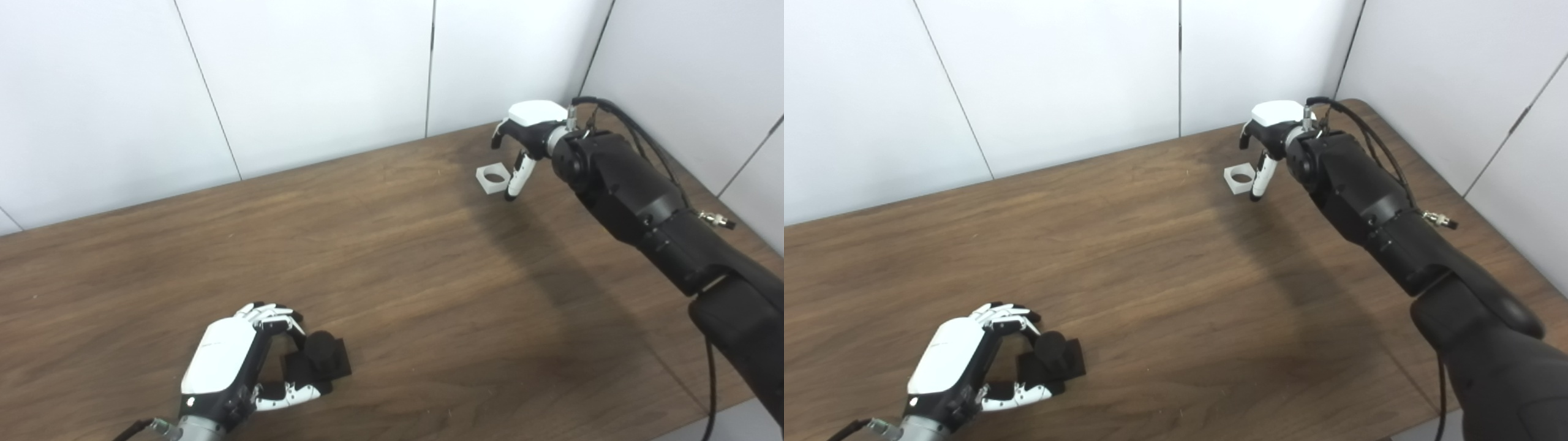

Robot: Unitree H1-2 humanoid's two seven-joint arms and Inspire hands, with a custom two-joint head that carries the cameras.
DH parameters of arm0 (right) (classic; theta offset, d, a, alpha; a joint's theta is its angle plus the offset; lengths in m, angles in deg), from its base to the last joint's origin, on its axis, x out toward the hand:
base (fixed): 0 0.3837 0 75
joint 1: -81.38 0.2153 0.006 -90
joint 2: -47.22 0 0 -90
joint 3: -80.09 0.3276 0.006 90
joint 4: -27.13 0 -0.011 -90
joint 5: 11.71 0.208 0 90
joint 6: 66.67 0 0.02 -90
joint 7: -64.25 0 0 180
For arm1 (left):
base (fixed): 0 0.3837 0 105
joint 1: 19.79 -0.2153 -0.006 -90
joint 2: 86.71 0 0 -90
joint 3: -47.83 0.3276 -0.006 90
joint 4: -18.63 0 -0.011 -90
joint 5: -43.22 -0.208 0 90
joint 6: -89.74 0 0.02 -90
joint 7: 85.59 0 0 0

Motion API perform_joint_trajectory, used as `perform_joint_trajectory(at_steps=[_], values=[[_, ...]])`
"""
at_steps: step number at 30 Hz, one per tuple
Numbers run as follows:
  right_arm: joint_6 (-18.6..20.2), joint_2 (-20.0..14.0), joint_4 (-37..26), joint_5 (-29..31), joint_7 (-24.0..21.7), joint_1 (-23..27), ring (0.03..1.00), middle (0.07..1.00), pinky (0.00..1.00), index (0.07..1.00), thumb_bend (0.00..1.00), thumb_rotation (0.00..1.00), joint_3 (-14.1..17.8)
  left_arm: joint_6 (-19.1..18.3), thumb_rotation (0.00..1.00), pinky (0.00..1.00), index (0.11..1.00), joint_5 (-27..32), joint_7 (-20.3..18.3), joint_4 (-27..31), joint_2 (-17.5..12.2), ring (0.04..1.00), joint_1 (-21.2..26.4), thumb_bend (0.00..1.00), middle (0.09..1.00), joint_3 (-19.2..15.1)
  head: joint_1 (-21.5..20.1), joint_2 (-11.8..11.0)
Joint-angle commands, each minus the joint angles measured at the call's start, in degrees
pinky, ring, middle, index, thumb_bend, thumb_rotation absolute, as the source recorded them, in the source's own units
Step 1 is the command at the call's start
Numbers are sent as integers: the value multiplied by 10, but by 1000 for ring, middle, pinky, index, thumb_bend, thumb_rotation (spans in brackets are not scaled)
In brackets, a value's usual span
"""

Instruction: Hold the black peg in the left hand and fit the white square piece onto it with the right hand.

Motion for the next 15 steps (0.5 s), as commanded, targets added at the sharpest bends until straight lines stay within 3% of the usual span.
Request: perform_joint_trajectory(at_steps=[1, 15], values=[[4, -13, 1, -12, 12, 37, 987, 925, 1000, 745, 841, 208, 5, -14, 49, 910, 484, -2, -24, 1, -5, 814, -13, 522, 747, 3, -1, 1], [-5, 16, 29, 9, 59, 24, 958, 892, 973, 696, 801, 217, 16, -22, 50, 917, 484, -7, -32, 8, -5, 819, -17, 522, 749, 5, 4, 7]])
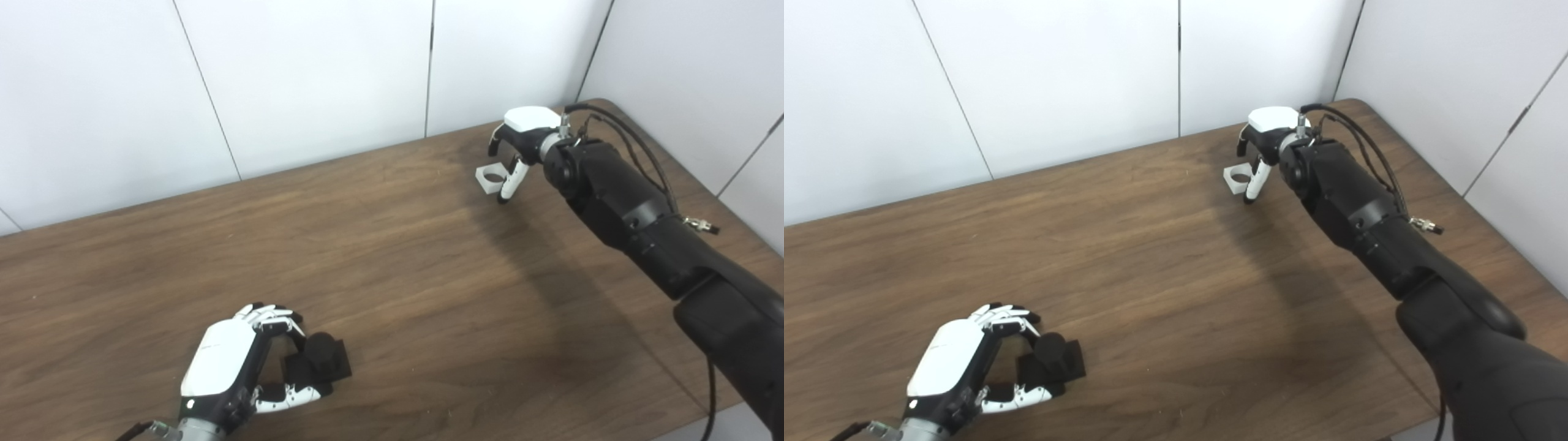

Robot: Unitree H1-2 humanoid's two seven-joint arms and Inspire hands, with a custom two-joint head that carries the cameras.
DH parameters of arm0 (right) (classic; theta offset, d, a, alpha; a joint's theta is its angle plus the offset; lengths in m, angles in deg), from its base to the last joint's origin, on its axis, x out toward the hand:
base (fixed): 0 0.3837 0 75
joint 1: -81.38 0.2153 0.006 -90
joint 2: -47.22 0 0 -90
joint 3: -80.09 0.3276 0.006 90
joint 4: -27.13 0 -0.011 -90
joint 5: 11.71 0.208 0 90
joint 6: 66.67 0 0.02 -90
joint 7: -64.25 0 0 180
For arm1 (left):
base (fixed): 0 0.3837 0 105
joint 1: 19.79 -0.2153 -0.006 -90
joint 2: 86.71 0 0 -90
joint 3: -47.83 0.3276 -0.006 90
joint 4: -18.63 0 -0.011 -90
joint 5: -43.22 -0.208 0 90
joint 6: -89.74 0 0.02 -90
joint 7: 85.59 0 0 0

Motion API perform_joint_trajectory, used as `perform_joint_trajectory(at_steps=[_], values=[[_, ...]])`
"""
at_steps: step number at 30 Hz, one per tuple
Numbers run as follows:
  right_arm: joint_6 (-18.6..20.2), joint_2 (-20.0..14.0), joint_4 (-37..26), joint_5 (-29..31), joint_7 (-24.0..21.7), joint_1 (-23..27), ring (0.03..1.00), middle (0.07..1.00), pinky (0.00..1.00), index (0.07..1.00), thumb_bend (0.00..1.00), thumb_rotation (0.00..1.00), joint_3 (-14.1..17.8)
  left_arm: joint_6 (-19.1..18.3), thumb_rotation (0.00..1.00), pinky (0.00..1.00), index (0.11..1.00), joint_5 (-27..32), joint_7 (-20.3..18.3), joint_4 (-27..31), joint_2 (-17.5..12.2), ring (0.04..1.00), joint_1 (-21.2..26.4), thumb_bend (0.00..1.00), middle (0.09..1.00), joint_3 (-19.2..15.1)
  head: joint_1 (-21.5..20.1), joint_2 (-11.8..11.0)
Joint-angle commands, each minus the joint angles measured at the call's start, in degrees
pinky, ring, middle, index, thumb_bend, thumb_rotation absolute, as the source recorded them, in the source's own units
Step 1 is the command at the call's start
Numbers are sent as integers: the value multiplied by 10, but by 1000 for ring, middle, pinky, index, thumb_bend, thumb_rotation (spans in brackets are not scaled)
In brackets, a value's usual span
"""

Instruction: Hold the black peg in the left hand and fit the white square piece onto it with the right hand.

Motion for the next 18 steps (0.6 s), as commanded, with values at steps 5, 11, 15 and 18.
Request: perform_joint_trajectory(at_steps=[5, 11, 15, 18], values=[[6, -7, -2, 15, 10, 27, 966, 894, 979, 692, 771, 211, 18, -21, 50, 922, 484, -7, -31, 4, -3, 819, -12, 522, 751, 4, 5, 3], [17, -8, -5, 16, 0, 31, 970, 890, 977, 697, 766, 210, 15, -16, 50, 917, 484, -9, -28, -1, -5, 818, -10, 522, 749, 4, 5, 5], [27, -9, -8, 17, -10, 31, 969, 891, 961, 698, 763, 200, 12, -19, 50, 919, 484, -6, -31, 4, -5, 818, -11, 522, 748, 2, 3, 7], [32, -10, -13, 18, -17, 29, 970, 893, 956, 694, 754, 192, 11, -20, 49, 923, 484, -5, -32, 6, -4, 819, -13, 522, 749, 1, 3, 8]])
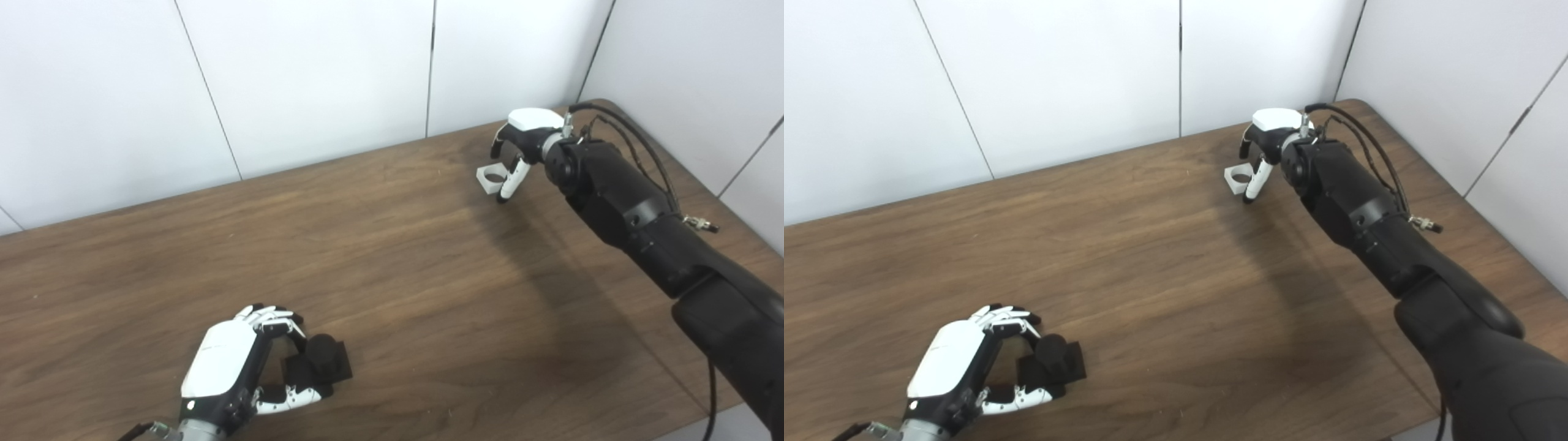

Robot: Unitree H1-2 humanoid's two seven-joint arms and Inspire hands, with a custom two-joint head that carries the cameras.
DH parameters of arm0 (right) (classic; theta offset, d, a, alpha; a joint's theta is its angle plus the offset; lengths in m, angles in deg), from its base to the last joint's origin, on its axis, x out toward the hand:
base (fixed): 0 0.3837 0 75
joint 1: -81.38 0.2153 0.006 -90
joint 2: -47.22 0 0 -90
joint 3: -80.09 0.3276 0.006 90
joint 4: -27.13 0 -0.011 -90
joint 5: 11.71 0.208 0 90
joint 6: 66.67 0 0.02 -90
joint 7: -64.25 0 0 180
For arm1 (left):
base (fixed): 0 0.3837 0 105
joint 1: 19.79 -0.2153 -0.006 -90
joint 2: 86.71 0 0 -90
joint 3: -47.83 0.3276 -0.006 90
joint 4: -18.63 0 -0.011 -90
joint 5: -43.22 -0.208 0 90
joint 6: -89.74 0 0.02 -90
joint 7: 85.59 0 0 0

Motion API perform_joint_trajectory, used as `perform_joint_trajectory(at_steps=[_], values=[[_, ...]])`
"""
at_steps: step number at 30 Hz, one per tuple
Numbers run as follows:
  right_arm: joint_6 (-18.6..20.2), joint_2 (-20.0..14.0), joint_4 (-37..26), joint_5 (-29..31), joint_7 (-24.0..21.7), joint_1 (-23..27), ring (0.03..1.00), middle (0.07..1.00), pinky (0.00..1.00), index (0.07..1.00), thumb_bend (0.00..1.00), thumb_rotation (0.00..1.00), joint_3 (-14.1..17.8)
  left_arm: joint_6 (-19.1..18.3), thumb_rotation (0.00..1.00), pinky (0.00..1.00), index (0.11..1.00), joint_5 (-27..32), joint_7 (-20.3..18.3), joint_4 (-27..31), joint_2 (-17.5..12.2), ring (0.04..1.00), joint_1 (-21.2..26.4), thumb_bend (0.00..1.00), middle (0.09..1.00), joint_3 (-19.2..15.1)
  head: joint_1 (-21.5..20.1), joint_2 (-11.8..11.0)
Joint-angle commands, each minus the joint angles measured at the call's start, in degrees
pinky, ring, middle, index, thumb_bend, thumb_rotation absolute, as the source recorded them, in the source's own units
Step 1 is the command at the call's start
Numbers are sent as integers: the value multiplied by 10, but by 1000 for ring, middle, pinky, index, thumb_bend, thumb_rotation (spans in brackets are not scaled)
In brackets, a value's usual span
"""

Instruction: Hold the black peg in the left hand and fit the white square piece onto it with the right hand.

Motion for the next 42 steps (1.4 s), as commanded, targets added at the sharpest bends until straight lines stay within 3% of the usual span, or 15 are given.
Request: perform_joint_trajectory(at_steps=[1, 11, 12, 15, 19, 35, 37, 39, 42], values=[[8, -11, -16, -2, 1, 26, 970, 893, 956, 689, 754, 191, 5, -13, 49, 923, 484, -3, -23, 0, -5, 818, -11, 522, 748, 3, -1, 0], [13, -12, -20, 2, -4, 22, 973, 892, 959, 644, 754, 164, 7, -15, 50, 920, 484, -8, -24, 3, -5, 818, -13, 522, 748, 5, -3, 7], [12, -11, -18, 4, -1, 21, 971, 884, 959, 555, 617, 149, 8, -15, 50, 917, 484, -9, -25, 3, -5, 817, -13, 522, 748, 5, -3, 8], [11, -6, -15, 12, 9, 18, 947, 852, 937, 497, 532, 133, 13, -14, 50, 914, 484, -10, -24, 3, -5, 816, -12, 522, 748, 5, -2, 9], [12, -2, -17, 19, 13, 15, 886, 801, 876, 487, 522, 128, 18, -16, 50, 921, 484, -8, -26, 6, -4, 817, -14, 522, 748, 4, -3, 12], [-2, -20, -33, 11, -6, 5, 884, 790, 888, 487, 519, 131, -2, -23, 51, 937, 484, -4, -32, 10, -4, 825, -14, 522, 752, 2, 2, 21], [-7, -25, -43, 8, -10, 4, 914, 806, 910, 488, 518, 132, -6, -25, 51, 938, 484, -5, -32, 10, -3, 827, -14, 522, 753, 3, 7, 22], [-19, -31, -56, 11, -8, 0, 938, 829, 959, 488, 518, 132, -7, -21, 51, 935, 483, -5, -29, 8, -2, 822, -14, 522, 750, 4, 37, 27], [-54, -44, -71, 12, 2, -5, 931, 823, 978, 487, 520, 133, -8, -22, 51, 942, 483, -10, -31, 7, 1, 825, -14, 523, 751, 7, 60, 32]])
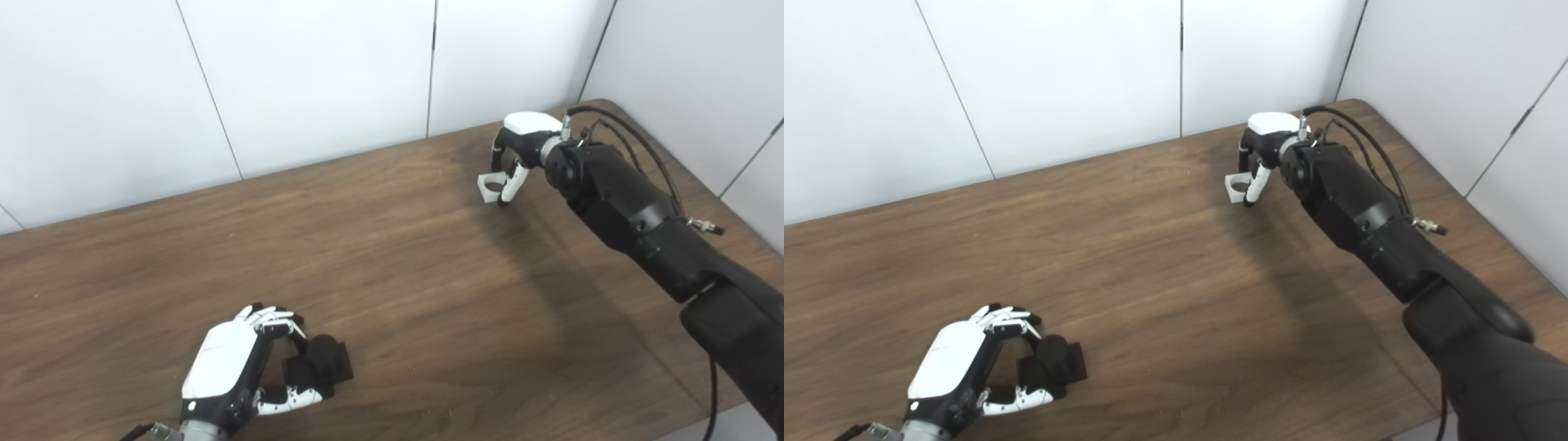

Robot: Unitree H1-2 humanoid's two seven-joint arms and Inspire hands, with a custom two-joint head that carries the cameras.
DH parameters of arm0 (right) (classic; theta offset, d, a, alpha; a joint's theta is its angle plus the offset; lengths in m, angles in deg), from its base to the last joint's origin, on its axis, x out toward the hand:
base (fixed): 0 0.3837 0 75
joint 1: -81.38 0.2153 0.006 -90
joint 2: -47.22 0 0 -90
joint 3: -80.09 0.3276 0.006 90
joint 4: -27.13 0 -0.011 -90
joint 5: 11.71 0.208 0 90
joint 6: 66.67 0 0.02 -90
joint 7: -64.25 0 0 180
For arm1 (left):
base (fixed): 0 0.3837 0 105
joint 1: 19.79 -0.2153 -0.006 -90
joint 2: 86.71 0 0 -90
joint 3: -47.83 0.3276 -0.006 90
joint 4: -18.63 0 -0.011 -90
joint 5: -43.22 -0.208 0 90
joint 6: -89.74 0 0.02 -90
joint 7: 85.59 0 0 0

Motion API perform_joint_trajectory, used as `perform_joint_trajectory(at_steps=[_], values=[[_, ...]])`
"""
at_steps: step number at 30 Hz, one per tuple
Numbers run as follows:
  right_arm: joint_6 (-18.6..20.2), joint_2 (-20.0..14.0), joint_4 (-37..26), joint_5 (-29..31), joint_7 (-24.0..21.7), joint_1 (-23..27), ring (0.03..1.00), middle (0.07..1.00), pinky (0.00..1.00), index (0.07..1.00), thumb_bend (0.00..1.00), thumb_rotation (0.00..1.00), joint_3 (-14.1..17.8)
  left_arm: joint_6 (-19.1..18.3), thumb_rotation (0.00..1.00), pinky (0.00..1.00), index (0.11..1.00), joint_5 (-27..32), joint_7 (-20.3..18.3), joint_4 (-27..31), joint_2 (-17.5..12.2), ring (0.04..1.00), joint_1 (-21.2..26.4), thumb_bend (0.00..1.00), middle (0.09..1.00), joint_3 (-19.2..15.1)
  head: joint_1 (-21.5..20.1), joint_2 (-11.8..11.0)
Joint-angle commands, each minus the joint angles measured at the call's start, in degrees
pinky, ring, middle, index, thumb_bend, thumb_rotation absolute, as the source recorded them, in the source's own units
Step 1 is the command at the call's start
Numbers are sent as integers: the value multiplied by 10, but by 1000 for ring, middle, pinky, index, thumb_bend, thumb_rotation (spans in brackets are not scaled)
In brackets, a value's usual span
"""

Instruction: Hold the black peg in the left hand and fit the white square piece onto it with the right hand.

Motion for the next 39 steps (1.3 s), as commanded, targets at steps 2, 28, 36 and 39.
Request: perform_joint_trajectory(at_steps=[2, 28, 36, 39], values=[[-34, -32, -38, -3, 11, 10, 919, 805, 981, 487, 521, 132, 10, -16, 52, 952, 483, -10, -25, -2, 1, 831, -10, 523, 753, 9, 16, 3], [-129, -17, -315, -8, -75, -51, 879, 779, 945, 486, 520, 138, 18, -37, 52, 989, 485, -35, -22, -11, 23, 849, -3, 523, 762, 32, 117, 25], [-129, 27, -401, -2, -134, -54, 890, 780, 971, 485, 522, 138, 13, -42, 53, 998, 484, -38, -20, -14, 31, 849, -3, 523, 763, 32, 127, 31], [-128, 45, -426, -3, -155, -57, 896, 776, 983, 485, 521, 138, 12, -42, 53, 999, 484, -38, -18, -16, 33, 849, -2, 523, 762, 33, 131, 33]])
